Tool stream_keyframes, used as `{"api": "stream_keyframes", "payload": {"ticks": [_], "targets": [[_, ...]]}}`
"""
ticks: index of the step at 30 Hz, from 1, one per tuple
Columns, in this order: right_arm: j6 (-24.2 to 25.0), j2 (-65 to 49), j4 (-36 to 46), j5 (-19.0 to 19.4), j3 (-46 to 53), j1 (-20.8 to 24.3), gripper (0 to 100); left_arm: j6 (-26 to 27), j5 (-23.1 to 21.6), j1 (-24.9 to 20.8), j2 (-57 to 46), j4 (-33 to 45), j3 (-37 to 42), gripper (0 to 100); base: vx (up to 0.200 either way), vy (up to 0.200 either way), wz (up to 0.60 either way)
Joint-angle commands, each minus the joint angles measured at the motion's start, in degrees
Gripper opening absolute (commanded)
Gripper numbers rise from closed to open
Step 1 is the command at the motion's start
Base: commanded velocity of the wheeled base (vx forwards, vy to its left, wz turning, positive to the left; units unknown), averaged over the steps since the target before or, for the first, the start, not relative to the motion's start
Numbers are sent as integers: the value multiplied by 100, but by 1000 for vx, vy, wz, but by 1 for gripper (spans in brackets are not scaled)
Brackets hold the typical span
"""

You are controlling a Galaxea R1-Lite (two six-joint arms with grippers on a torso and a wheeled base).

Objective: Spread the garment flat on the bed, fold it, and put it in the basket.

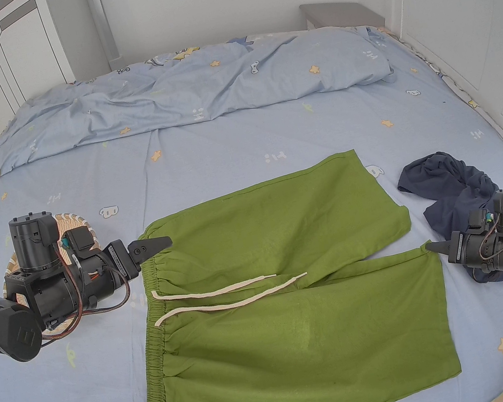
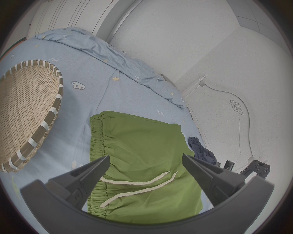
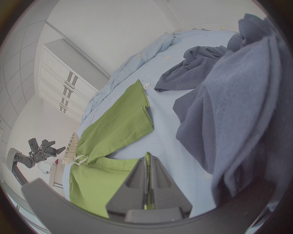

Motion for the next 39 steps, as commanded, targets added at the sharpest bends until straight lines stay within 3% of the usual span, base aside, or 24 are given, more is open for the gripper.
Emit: {"api": "stream_keyframes", "payload": {"ticks": [1, 8, 17, 18, 28, 35, 39], "targets": [[10, -52, -2, 16, 20, 4, 0, -18, -8, -14, -63, 21, 13, 100, 0, 0, 0], [212, -914, 130, 52, 55, -172, 0, -677, -60, 39, -520, 21, 514, 100, 0, 0, 0], [71, -949, 429, 52, 257, -111, 0, -695, -69, 56, -739, -216, 1147, 100, 0, 0, 0], [63, -949, 429, 43, 266, -102, 100, -695, -69, 56, -748, -207, 1147, 100, 0, 0, 0], [-25, -764, 402, 60, 415, -5, 100, -721, -69, -58, -836, -199, 1296, 100, 0, 0, 0], [10, -1142, 438, 78, 705, -5, 100, -765, -122, 249, -906, -234, 2351, 100, 0, 0, 0], [19, -1397, 438, 201, 1083, 4, 100, -747, -588, 452, -1029, -234, 2949, 100, 0, 0, 0]]}}
